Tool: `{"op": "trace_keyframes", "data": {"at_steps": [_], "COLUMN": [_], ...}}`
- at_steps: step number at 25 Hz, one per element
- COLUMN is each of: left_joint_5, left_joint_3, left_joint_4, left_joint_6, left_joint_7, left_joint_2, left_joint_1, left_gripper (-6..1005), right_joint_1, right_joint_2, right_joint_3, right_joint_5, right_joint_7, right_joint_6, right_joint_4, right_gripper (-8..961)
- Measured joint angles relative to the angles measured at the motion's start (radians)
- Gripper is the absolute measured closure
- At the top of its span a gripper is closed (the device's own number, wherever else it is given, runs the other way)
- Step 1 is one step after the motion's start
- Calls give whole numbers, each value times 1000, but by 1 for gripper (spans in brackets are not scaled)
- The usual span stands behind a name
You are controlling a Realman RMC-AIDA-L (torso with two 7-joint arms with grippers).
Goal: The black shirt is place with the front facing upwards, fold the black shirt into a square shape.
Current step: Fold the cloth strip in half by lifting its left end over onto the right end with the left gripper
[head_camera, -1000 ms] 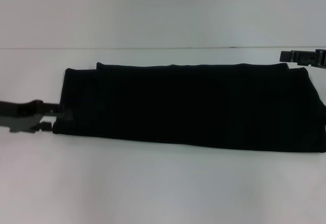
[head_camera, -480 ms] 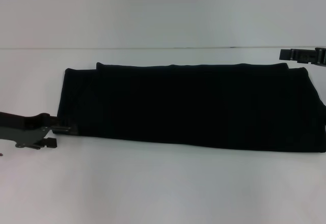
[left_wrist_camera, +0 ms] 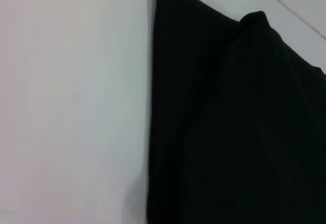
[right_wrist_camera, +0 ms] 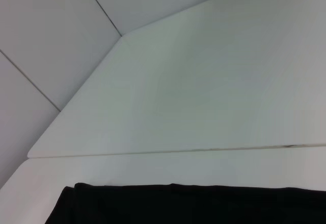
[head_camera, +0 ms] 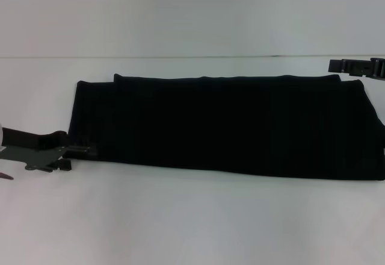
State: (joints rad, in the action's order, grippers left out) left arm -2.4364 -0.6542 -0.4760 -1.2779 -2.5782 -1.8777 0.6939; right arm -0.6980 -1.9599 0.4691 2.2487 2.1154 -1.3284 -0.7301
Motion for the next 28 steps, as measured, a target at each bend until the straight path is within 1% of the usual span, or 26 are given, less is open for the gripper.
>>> {"op": "trace_keyframes", "data": {"at_steps": [4, 10, 16, 28], "left_joint_5": [-1, -3, -13, -24], "left_joint_3": [-7, -51, -54, -55], "left_joint_4": [11, 16, 16, 16], "left_joint_6": [22, 62, 89, 114], "left_joint_7": [0, -8, -6, -1], "left_joint_2": [0, 0, 0, -4], "left_joint_1": [10, 21, 31, 51], "left_gripper": [161, 160, 161, 161], "right_joint_1": [0, 2, 12, 12], "right_joint_2": [1, 0, 4, 4], "right_joint_3": [-1, -1, -1, -1], "right_joint_5": [0, -15, -41, -46], "right_joint_7": [0, 0, 0, 0], "right_joint_6": [1, -3, -7, -8], "right_joint_4": [0, 0, 0, 0], "right_gripper": [127, 127, 128, 128]}}
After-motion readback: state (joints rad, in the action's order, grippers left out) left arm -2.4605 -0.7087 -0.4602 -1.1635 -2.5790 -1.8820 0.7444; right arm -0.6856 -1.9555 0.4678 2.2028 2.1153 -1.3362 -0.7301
